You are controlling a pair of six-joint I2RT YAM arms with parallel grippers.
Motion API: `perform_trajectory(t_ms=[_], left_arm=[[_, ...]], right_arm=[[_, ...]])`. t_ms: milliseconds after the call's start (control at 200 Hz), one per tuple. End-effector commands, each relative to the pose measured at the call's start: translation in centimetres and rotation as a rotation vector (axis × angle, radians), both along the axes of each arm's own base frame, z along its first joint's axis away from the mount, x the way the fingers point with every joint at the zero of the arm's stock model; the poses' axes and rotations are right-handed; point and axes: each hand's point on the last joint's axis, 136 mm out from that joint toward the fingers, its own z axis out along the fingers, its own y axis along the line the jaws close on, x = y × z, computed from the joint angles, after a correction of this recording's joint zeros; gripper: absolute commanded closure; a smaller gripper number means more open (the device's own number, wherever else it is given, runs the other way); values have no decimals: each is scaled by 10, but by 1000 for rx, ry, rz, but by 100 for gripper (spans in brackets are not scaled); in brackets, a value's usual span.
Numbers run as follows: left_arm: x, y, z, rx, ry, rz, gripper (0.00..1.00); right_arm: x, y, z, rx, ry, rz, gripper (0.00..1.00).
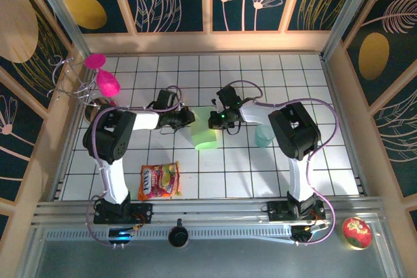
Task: Fold a paper plane with a square sheet of paper (pick it up from the middle)
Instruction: First fold the square sheet of paper in half at the center of the table.
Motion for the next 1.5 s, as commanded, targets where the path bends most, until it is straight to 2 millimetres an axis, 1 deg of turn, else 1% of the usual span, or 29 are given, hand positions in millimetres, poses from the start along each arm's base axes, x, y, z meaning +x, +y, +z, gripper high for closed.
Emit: perform_trajectory(t_ms=[0, 45, 120, 185, 260, 295, 330, 335, 350, 395, 481, 636, 746, 821, 891, 966, 1051, 1151, 1231, 1307, 1407, 1497], left_arm=[[-2, 59, -24, 186, 42, 108, 92], [2, 59, -12, 187, 14, 102, 92], [6, 50, 15, 132, -41, 85, 92], [7, 34, 39, 73, -95, 55, 91], [4, 10, 54, 28, -127, 3, 91], [-1, -1, 55, 12, -123, -23, 91], [-5, -11, 50, -2, -111, -46, 91], [-1, -14, 55, -9, -124, -47, 91], [1, -19, 59, -20, -133, -53, 91], [2, -29, 57, -46, -126, -66, 90], [8, -39, 48, -72, -108, -78, 90], [26, -49, 36, -72, -97, -89, 90], [33, -48, 15, -27, -68, -90, 91], [37, -41, 2, 16, -52, -81, 91], [38, -30, -10, 42, -33, -66, 91], [40, -15, -21, 59, -13, -40, 91], [44, 8, -33, 84, 6, -2, 91], [53, 36, -40, 128, 16, 44, 91], [61, 50, -37, 158, 9, 59, 91], [69, 51, -23, 179, -28, 41, 91], [73, 39, 12, 118, -102, 10, 91], [63, 19, 38, 57, -155, -34, 91]], right_arm=[[-64, -134, -117, -613, 210, -86, 100], [-64, -134, -117, -614, 209, -87, 100], [-64, -134, -117, -612, 210, -88, 100], [-64, -134, -117, -610, 210, -87, 100], [-64, -134, -117, -610, 210, -86, 100], [-65, -134, -118, -612, 213, -86, 100], [-65, -134, -118, -608, 212, -85, 100], [-65, -133, -118, -608, 212, -85, 100], [-65, -134, -118, -608, 213, -86, 100], [-66, -134, -119, -609, 214, -84, 100], [-66, -134, -119, -608, 214, -82, 100], [-66, -134, -120, -612, 214, -72, 100], [-66, -135, -119, -616, 212, -71, 100], [-67, -136, -119, -619, 211, -69, 100], [-67, -138, -120, -625, 209, -65, 100], [-69, -140, -120, -632, 209, -60, 100], [-69, -141, -120, -635, 209, -61, 100], [-69, -143, -120, -639, 209, -61, 100], [-69, -142, -120, -637, 207, -58, 100], [-68, -142, -119, -634, 204, -56, 100], [-67, -140, -118, -631, 203, -55, 100], [-65, -139, -117, -628, 201, -53, 100]])
